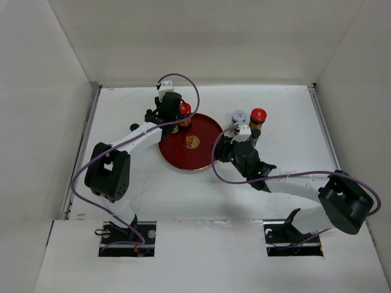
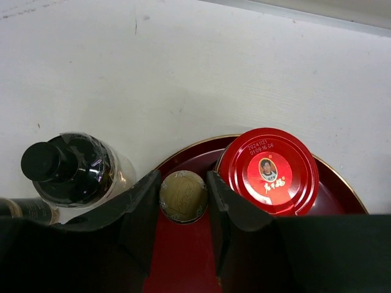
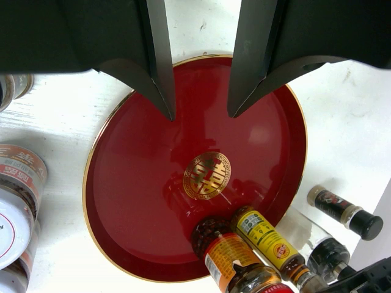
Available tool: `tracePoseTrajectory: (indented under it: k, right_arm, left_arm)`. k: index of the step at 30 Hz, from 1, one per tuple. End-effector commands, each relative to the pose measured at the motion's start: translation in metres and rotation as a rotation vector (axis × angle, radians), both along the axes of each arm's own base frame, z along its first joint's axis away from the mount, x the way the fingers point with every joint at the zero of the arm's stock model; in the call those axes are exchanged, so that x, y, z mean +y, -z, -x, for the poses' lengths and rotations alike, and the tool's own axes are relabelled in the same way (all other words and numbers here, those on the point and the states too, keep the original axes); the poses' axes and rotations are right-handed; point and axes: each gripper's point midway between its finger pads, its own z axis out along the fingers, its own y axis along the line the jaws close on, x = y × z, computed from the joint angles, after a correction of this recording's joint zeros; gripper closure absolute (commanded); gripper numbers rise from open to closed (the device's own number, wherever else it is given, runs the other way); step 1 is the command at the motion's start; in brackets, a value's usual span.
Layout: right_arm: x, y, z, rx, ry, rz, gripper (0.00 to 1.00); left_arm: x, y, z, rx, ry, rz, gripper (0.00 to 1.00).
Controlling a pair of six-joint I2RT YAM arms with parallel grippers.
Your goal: Organize the condiment bottles
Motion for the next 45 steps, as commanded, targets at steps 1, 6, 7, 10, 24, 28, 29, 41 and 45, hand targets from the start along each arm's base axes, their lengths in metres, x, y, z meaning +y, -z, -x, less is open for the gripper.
tracePoseTrajectory:
  k: [1,6,7,10,24,28,29,41,45]
  right_arm:
    - [0.006,-0.021,-0.007,-0.044,0.0,-0.045,0.54]
    - [0.006,-0.021,-0.007,-0.043,-0.001,-0.046,0.54]
    - [0.007,-0.02,-0.007,-0.04,-0.002,-0.046,0.54]
    - [0.006,-0.022,-0.007,-0.047,-0.001,-0.042,0.54]
    - [0.007,-0.02,-0.008,-0.043,-0.001,-0.037,0.54]
    - [0.009,-0.017,-0.008,-0.033,-0.006,-0.036,0.54]
    - [0.008,-0.018,-0.008,-0.038,-0.004,-0.033,0.54]
    - [0.009,-0.016,-0.008,-0.033,-0.007,-0.04,0.54]
    - [0.008,-0.02,-0.008,-0.047,-0.01,-0.038,0.54]
  left_arm:
    - [-0.003,-0.039,-0.01,-0.118,-0.01,0.048,0.65]
    - [-0.002,-0.055,-0.002,-0.149,-0.006,0.069,0.43]
    - [-0.001,-0.061,0.001,-0.159,-0.002,0.076,0.39]
    - [0.001,-0.078,0.007,-0.192,-0.001,0.098,0.34]
    - [0.064,-0.051,0.036,-0.125,-0.098,0.168,0.34]
    - [0.07,-0.036,0.032,-0.086,-0.096,0.152,0.34]
    - [0.072,-0.032,0.029,-0.08,-0.098,0.152,0.34]
    - [0.078,-0.001,0.002,-0.012,-0.103,0.132,0.34]
    - [0.078,0.002,-0.007,-0.013,-0.105,0.131,0.34]
